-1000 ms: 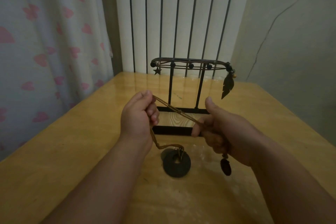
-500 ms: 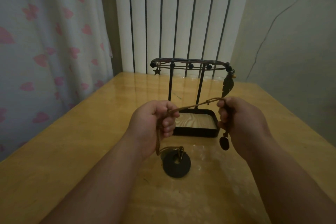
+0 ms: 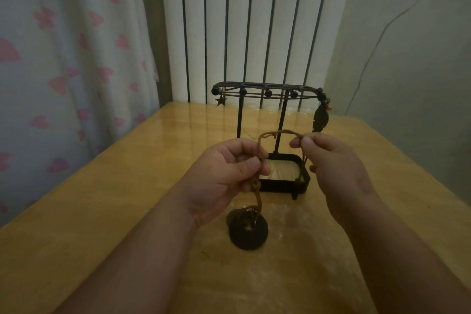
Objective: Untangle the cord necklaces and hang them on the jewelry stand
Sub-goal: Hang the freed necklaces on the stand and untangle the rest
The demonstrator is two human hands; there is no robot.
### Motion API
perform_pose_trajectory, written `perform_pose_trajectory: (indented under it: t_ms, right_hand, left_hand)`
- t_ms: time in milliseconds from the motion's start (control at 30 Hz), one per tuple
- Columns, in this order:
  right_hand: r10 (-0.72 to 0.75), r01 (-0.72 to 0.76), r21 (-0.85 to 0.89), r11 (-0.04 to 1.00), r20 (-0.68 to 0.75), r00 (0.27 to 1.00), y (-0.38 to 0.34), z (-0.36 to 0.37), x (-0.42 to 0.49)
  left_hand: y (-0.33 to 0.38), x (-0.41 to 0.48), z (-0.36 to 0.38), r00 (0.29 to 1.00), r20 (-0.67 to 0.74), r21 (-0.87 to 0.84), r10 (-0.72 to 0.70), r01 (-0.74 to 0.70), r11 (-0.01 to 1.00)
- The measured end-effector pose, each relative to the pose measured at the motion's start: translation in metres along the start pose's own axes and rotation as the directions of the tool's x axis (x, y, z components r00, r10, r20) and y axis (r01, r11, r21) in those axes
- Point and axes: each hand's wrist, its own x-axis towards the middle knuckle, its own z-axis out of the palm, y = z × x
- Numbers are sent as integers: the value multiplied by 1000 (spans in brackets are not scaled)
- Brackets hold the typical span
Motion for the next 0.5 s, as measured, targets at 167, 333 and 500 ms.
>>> perform_pose_trajectory:
  t_ms: [167, 333, 500]
  right_hand:
    - [-3, 2, 27, 1000, 27, 1000, -1, -1, -3]
    - [15, -10, -31, 999, 159, 987, -3, 3, -4]
    - [-30, 39, -131, 991, 70, 997, -1, 3, -5]
  left_hand:
    - [1, 0, 2, 999, 34, -24, -20, 20, 999]
    - [0, 1, 1, 999, -21, -25, -36, 35, 999]
    - [-1, 2, 0, 995, -94, -11, -40, 40, 999]
